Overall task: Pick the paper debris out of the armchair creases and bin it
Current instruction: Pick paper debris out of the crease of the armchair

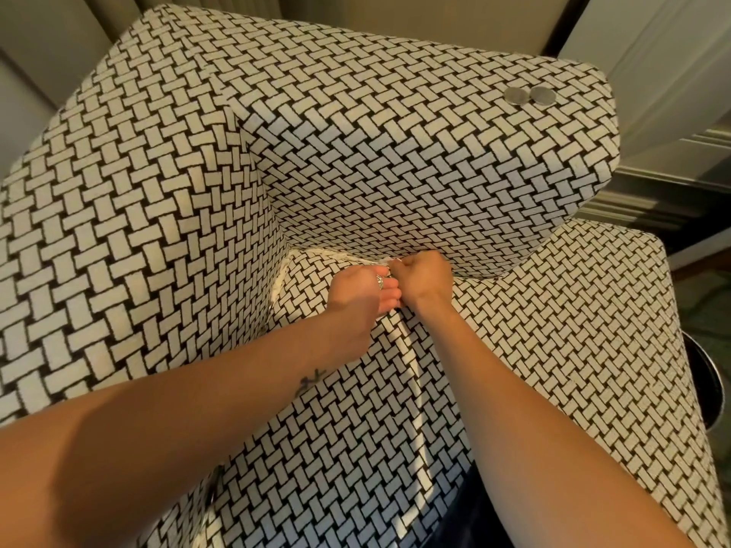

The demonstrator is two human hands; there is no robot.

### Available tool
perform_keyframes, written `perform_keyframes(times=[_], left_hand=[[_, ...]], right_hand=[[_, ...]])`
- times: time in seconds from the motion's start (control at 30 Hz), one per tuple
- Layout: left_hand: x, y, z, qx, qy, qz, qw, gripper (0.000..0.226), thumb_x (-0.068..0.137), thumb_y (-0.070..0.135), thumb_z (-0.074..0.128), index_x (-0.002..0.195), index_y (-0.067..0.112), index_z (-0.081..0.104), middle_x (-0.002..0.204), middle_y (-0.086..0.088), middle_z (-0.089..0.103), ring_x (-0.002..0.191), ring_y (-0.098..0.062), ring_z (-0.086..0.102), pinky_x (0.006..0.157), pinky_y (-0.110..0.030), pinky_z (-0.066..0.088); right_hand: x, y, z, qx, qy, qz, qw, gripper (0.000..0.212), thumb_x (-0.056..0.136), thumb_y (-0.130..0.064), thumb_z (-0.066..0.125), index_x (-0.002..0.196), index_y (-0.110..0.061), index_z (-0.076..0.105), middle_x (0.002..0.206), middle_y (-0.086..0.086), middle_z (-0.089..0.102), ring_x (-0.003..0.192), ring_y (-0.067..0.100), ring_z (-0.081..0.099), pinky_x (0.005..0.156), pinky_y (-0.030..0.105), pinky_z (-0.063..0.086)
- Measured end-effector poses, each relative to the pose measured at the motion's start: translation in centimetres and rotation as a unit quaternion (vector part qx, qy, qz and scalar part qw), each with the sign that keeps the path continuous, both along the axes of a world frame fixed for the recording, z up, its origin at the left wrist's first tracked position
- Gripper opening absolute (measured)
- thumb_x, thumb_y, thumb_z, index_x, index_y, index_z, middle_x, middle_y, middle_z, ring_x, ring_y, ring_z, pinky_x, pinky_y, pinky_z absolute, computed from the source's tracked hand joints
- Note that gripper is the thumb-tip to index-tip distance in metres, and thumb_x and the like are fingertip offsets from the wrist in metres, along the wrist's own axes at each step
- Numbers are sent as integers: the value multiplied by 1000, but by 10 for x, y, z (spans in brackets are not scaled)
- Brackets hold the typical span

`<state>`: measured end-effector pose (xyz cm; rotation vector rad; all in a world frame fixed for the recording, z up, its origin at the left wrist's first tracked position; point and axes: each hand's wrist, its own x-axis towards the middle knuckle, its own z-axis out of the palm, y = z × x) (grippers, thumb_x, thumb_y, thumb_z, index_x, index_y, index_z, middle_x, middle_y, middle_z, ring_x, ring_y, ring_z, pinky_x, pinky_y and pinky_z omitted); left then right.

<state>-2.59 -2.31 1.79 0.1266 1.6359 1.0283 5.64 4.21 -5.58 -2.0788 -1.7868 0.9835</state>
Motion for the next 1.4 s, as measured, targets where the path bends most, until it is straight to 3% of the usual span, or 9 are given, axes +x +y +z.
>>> perform_keyframes(times=[0.3, 0.43, 0.57, 0.67, 0.8, 0.93, 1.07, 1.2, 1.4], left_hand=[[-1, 3, 0, -3, -10, 4, 1000, 24, 103, 6, 44, 102, 6, 67, 82, -9, 70, 67, -16, 67, 62, -21, 58], [-3, 5, 1, -15, -13, -2, 1000, 22, 103, 6, 43, 100, 8, 64, 82, -9, 69, 66, -16, 67, 57, -20, 58], [-7, 5, 0, -43, -47, -14, 998, 26, 106, 18, 39, 99, 6, 62, 86, -12, 69, 75, -19, 69, 71, -28, 59], [-7, 3, 2, -25, -86, -18, 996, 36, 108, 27, 35, 105, 2, 61, 75, -10, 70, 56, -14, 67, 64, -29, 58], [-8, 1, 2, -10, -96, -16, 995, 35, 107, 28, 37, 107, 4, 62, 90, -16, 76, 87, -26, 76, 87, -38, 60], [-7, 0, -1, -32, -48, -53, 997, 24, 107, 16, 41, 111, 10, 64, 105, -14, 70, 89, -21, 71, 67, -27, 56], [-13, 4, -5, -24, 9, -22, 999, 25, 107, 10, 39, 113, 10, 63, 97, -9, 68, 84, -18, 67, 78, -29, 60], [-23, 10, -12, -4, 30, 39, 999, 32, 103, 6, 34, 111, 9, 65, 90, -4, 68, 83, -19, 63, 86, -33, 54], [-29, 15, -12, 44, 33, 117, 992, 32, 96, -1, 32, 108, 5, 61, 85, -7, 61, 69, -15, 55, 54, -21, 41]], right_hand=[[4, -18, -5, 96, 75, -18, 992, 40, 98, -24, 61, 60, -13, 67, 50, 2, 59, 43, 14, 43, 48, 33, 44], [12, -27, 9, 69, 185, -51, 979, 37, 98, -25, 61, 64, -14, 70, 47, 3, 60, 35, 13, 49, 36, 24, 41], [26, -39, 23, 26, 304, -79, 949, 21, 98, -25, 65, 84, -15, 77, 52, 3, 59, 42, 13, 49, 40, 25, 43], [28, -49, 29, 37, 331, -24, 943, 13, 97, -26, 67, 93, -26, 80, 61, -1, 64, 54, 15, 50, 48, 29, 42], [31, -58, 32, 49, 284, 48, 956, 20, 93, -27, 71, 112, -30, 78, 84, -5, 73, 65, 12, 56, 59, 31, 50], [35, -67, 38, 55, 233, 108, 965, 19, 89, -23, 75, 107, -30, 77, 92, -6, 65, 70, 4, 56, 70, 23, 57], [37, -66, 44, -2, 319, 51, 946, 18, 97, -23, 64, 109, -31, 75, 96, 0, 73, 71, 10, 55, 61, 19, 48], [27, -47, 35, -19, 253, 8, 967, 27, 102, -15, 53, 124, -19, 69, 87, 0, 71, 63, 30, 54, 55, 38, 51], [-2, -13, 19, -173, 254, 13, 951, 35, 102, -15, 51, 133, 1, 53, 67, 4, 68, 47, 11, 54, 41, 23, 40]])
